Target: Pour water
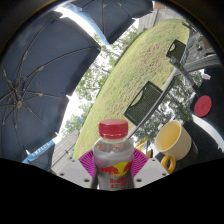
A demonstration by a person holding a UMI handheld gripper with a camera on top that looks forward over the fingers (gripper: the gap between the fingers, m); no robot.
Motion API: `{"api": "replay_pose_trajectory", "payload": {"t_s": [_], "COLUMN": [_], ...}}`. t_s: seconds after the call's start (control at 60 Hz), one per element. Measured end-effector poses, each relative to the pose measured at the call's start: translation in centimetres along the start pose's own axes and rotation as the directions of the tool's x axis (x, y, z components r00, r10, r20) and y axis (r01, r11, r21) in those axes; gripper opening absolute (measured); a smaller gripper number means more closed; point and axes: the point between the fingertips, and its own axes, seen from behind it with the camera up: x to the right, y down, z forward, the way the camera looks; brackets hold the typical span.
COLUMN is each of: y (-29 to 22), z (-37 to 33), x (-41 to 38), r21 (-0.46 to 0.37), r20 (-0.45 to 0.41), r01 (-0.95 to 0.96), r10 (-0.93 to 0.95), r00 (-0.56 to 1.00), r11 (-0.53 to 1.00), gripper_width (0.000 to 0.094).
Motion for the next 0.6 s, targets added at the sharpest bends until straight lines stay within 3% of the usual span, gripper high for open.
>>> {"api": "replay_pose_trajectory", "payload": {"t_s": [0.133,0.25,0.367,0.5,0.6], "y": [-1.9,-0.3,-0.9,-1.6,-0.5], "z": [1.6,2.5,2.9,3.9,4.3], "x": [3.4,4.2,4.2,4.3,3.9], "r21": [0.019,-0.093,-0.094,-0.125,-0.144], "r20": [-0.007,-0.013,0.021,0.036,0.008], "r01": [-0.327,-0.621,-0.739,-0.891,-0.883], "r10": [0.328,0.622,0.744,0.899,0.892], "r00": [0.945,0.783,0.668,0.436,0.451], "r11": [0.945,0.778,0.667,0.437,0.447], "gripper_width": [0.0409,0.0425,0.0431,0.0440,0.0442]}}
